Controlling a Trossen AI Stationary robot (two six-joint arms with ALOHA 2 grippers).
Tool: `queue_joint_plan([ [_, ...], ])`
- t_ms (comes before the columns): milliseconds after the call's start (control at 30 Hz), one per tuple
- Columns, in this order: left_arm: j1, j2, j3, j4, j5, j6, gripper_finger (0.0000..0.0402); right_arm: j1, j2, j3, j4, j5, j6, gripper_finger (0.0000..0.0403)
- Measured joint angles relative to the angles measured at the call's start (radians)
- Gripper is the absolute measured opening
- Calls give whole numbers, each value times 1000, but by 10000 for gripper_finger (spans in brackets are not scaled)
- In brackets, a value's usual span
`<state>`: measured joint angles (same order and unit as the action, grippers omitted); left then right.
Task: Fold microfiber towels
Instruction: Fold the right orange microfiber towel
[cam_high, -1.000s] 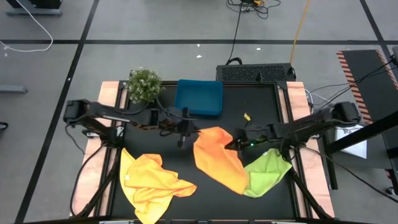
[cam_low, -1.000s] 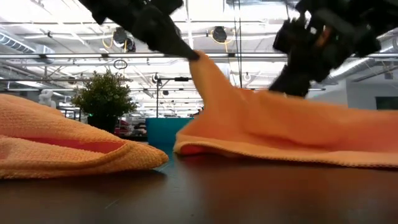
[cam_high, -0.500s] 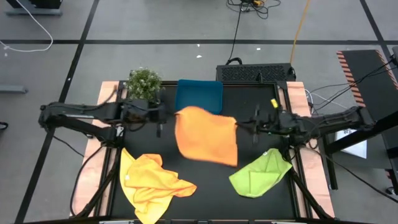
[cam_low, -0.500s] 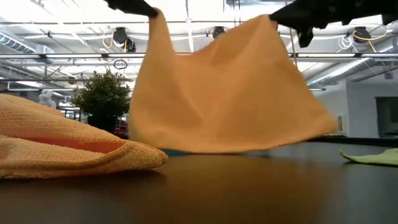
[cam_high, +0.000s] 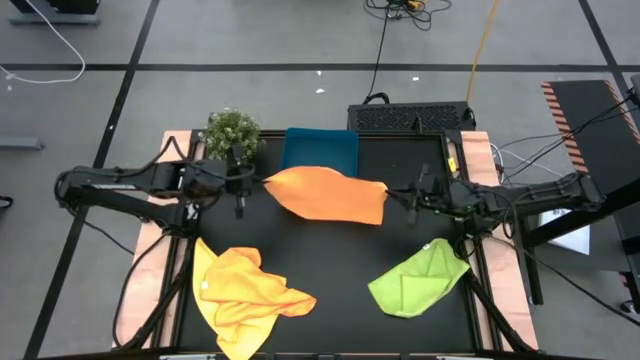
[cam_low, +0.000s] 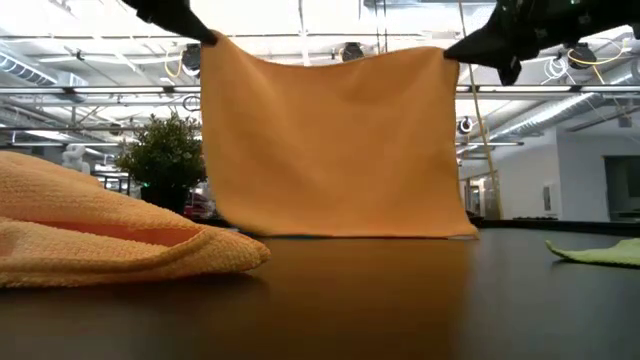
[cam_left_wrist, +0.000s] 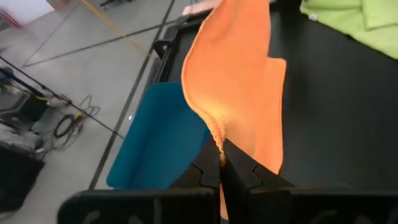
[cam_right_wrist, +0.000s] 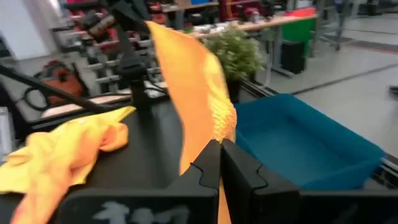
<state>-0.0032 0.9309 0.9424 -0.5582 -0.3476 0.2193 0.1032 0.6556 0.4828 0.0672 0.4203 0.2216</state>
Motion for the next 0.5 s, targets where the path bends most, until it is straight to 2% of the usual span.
queue_joint_plan([
  [167, 7, 4, -1, 27, -98, 1, 1, -33, -18, 2, 20, 27, -15, 0],
  [267, 17, -1, -1, 48, -101, -1, 1, -50, -32, 23, 24, 18, -22, 0],
  [367, 9, -22, 0, 54, -71, -82, 1, -50, -40, 41, 24, -94, 17, 0],
  [433, -4, -31, 0, 29, -16, -163, 1, -40, -38, 43, 11, -187, 71, 0],
  [500, -26, -30, 0, 8, 53, -223, 1, -16, -26, 43, -2, -237, 118, 0],
])
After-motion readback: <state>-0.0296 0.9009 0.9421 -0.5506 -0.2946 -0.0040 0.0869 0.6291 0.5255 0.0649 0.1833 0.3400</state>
